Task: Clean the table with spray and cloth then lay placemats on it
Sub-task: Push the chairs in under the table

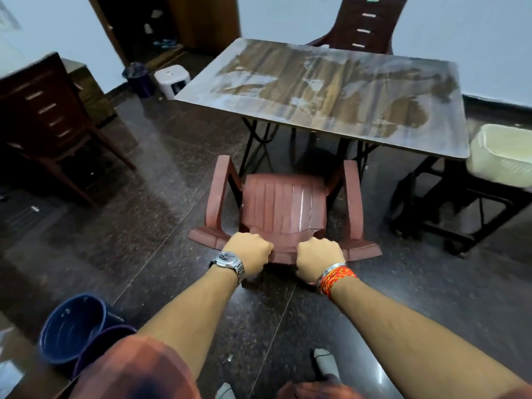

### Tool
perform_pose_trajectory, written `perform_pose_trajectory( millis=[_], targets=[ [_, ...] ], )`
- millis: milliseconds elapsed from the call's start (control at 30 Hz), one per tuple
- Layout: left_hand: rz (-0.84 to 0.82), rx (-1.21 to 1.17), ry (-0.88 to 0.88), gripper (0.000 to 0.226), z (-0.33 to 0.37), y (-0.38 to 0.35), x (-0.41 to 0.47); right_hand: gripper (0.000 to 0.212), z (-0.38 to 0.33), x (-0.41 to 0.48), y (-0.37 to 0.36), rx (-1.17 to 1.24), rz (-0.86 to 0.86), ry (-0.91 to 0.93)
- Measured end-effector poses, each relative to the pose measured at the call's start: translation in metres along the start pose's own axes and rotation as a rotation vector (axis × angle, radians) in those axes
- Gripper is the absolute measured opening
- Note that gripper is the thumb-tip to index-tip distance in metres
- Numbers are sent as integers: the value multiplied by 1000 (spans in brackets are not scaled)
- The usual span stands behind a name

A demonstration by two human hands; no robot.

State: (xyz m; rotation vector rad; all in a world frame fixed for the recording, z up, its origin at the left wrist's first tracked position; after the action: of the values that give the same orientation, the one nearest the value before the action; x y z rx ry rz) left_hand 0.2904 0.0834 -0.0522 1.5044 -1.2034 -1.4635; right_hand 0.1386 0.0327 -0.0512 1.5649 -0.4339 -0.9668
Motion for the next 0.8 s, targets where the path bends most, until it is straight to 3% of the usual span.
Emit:
perform_pose_trajectory(
  millis=[233, 800],
  targets=[
    [15, 31, -124, 29, -77, -22, -27, 25, -86, 4, 1, 78, 33, -52],
    [67, 91, -185, 22, -143, 11, 95, 24, -47, 130, 40, 72, 91, -136]
  ],
)
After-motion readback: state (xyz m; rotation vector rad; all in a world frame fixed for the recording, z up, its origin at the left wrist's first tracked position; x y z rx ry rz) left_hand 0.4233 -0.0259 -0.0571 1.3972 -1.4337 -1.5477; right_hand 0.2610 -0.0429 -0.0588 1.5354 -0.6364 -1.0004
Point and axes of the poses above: each hand's wrist, its own x-axis towards the middle knuckle, its own y-axis out of the back of the hand, z = x × y, the point moved 1 cm from there along x, towards the middle knuckle, and after that the axes turned 2 degrees about -x, right-handed, at the moved point
